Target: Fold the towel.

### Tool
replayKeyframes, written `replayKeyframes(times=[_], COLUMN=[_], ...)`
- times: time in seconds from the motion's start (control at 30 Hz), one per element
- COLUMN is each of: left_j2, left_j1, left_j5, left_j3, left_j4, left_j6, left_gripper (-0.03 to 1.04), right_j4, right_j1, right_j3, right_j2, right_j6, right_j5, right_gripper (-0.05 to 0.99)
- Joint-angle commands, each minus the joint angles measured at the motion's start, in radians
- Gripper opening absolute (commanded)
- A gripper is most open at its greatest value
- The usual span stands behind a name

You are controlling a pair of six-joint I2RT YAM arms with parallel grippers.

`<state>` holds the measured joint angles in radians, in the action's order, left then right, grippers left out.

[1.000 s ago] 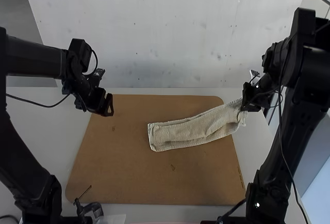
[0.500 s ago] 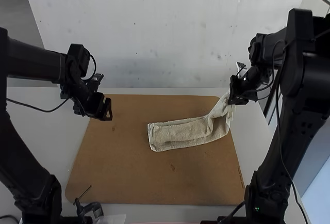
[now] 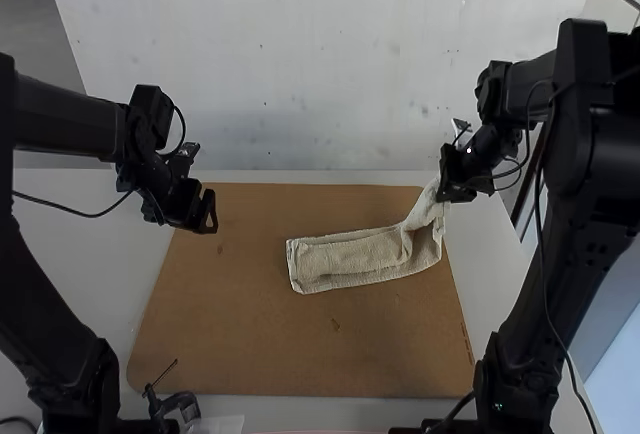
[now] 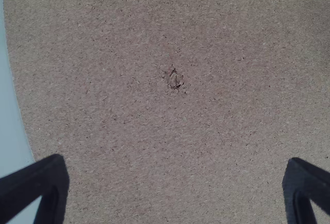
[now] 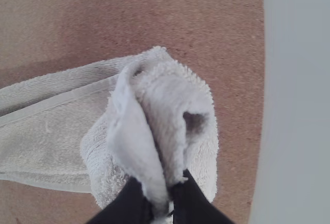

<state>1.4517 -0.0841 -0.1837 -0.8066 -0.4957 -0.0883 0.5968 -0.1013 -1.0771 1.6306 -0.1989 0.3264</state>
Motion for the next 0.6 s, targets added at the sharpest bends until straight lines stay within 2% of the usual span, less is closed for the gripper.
replayKeyframes(times=[0.0,0.27,0.57], left_j2=[-0.022,-0.021,-0.021], left_j1=[0.01,0.009,0.006], left_j5=[-0.011,-0.011,-0.011], left_j3=[0.012,0.014,0.014], left_j4=[0.008,0.008,0.009], left_j6=[0.004,0.007,0.007], left_gripper=[0.92,0.92,0.92], right_j4=[0.011,0.026,-0.012], right_j1=[0.069,0.226,0.402], right_j3=[-0.023,-0.015,0.022], right_j2=[-0.061,-0.092,-0.046], right_j6=[0.038,0.095,0.151], right_j5=[0.031,0.033,0.028], right_gripper=[0.02,0.02,0.02])
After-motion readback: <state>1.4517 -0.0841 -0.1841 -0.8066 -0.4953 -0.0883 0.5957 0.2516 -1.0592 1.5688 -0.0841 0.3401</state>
